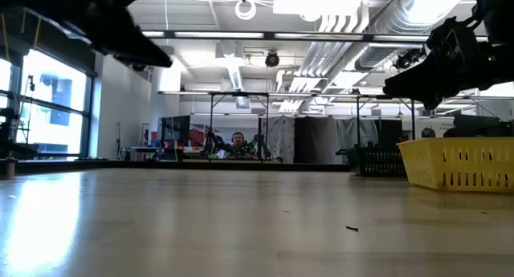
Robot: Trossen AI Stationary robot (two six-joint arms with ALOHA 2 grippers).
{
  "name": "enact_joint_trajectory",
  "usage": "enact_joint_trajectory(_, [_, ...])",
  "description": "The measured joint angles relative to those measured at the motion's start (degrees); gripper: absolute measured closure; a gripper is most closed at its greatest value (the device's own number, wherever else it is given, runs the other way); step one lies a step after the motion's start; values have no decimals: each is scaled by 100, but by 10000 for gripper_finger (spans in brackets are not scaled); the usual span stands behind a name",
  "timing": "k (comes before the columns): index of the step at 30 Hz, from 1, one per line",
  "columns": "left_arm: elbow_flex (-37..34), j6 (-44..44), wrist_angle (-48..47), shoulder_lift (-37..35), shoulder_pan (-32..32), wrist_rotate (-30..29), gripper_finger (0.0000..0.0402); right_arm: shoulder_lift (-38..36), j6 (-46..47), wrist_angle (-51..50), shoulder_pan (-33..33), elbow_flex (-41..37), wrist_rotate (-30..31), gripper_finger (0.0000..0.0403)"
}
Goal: Sort crayons
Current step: Return to Home Position
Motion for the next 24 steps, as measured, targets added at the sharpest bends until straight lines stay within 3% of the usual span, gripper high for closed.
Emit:
enact_joint_trajectory(13, [-1867, -201, 270, -2589, 36, -173, 314, 40, 0, -126, 0, 0, -20, 286])
enact_joint_trajectory(24, [-2456, -105, 279, -3850, 32, -174, 314, 40, 0, -137, -2, 0, -20, 286])
